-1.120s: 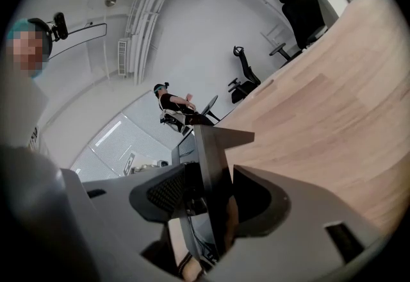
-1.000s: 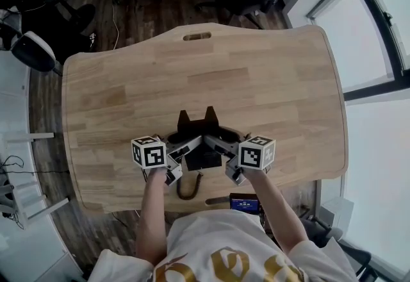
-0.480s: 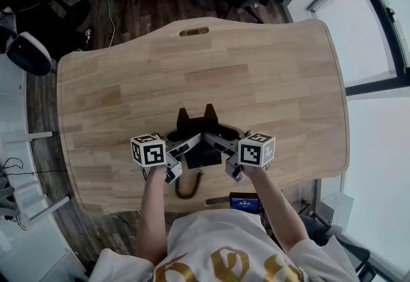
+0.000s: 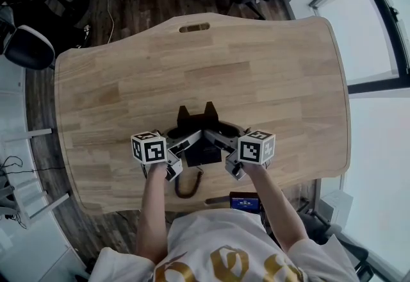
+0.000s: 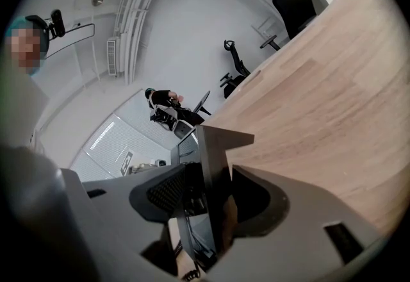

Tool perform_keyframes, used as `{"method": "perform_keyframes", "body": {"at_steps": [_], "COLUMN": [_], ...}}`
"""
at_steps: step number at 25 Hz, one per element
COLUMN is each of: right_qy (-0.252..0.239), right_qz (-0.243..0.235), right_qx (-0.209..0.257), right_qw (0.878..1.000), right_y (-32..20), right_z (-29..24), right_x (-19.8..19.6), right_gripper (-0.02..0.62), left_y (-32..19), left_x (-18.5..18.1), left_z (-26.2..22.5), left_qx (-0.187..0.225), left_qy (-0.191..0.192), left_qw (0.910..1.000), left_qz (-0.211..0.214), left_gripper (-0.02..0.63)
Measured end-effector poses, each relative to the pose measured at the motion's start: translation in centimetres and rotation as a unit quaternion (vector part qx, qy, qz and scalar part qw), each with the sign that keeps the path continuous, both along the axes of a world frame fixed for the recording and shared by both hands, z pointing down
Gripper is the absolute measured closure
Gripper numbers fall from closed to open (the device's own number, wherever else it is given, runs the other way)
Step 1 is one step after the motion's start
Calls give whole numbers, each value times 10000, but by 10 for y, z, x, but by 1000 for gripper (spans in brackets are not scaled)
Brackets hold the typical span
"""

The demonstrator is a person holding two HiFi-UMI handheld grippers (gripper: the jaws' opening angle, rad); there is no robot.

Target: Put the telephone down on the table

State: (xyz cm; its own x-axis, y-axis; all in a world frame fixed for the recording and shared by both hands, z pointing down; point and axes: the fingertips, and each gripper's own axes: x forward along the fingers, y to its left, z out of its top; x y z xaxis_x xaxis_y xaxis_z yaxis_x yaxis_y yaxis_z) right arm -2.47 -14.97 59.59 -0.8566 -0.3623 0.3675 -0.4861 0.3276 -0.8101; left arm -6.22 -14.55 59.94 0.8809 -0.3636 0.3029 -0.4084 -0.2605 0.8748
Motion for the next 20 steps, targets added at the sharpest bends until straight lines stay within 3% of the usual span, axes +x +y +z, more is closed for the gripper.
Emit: {"method": "perform_keyframes", "body": {"at_steps": [20], "right_qy": [134], "right_qz": [126], "right_qx": [-78], "right_qw": [9998], "right_y": [-4], "right_z": [13], "right_x": [3], "right_gripper": [383], "left_y": [-7], "left_x": [0], "left_z": [14], "left_qx": [-218], "left_qy": [-27], "left_qw": [9997], "left_qz": [-124], "left_gripper": [379]}}
